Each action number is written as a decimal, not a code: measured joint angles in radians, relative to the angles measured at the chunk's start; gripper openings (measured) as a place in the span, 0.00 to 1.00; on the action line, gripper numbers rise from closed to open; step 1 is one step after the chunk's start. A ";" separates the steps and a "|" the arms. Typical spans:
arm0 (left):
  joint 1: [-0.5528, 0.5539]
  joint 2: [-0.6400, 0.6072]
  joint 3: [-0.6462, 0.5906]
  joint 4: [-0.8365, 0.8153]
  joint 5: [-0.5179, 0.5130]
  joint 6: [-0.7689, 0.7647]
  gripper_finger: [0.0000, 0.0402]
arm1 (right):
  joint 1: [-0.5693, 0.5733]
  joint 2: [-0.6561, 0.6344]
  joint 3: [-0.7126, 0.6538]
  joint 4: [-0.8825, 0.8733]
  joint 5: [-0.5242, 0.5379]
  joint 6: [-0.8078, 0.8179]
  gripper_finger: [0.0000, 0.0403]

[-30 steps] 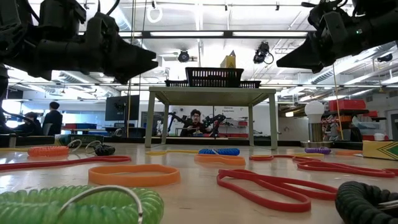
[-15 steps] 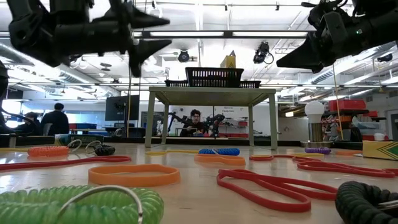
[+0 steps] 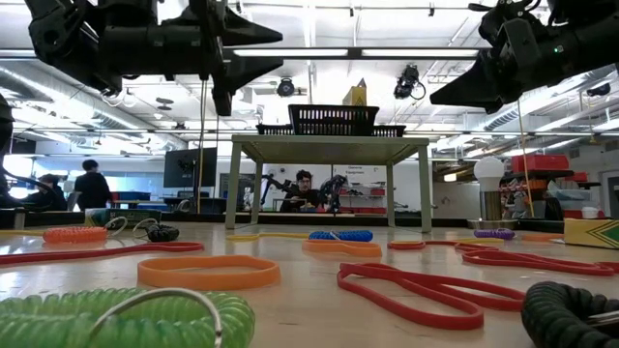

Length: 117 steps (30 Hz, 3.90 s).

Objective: Pick & Place Office Desk Supplies
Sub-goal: Put the yellow rubberband into the top left black bin

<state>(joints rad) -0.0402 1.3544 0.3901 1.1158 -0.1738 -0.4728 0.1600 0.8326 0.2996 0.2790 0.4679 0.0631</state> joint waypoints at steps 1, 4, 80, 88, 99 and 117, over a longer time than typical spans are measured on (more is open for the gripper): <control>0.000 0.000 0.000 0.007 0.002 -0.037 0.42 | 0.000 0.000 0.000 0.000 0.000 0.000 0.02; 0.001 0.000 0.000 0.013 0.056 -0.045 0.40 | 0.000 0.000 0.000 0.000 0.000 0.000 0.02; -0.194 -0.023 0.311 -1.354 -0.018 0.140 0.13 | 0.000 0.000 0.000 0.000 0.000 0.001 0.02; -0.194 0.075 0.312 -1.317 -0.039 0.117 0.37 | 0.000 0.000 0.000 0.000 0.000 0.001 0.02; -0.105 0.198 0.312 -1.273 -0.074 0.095 0.59 | 0.000 0.000 0.000 -0.005 0.000 0.001 0.02; -0.050 0.319 0.312 -1.092 -0.049 0.174 0.61 | 0.000 0.000 0.000 -0.006 0.000 0.000 0.02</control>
<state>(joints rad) -0.0906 1.6735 0.7021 0.0237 -0.2227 -0.2988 0.1596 0.8326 0.2993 0.2733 0.4675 0.0635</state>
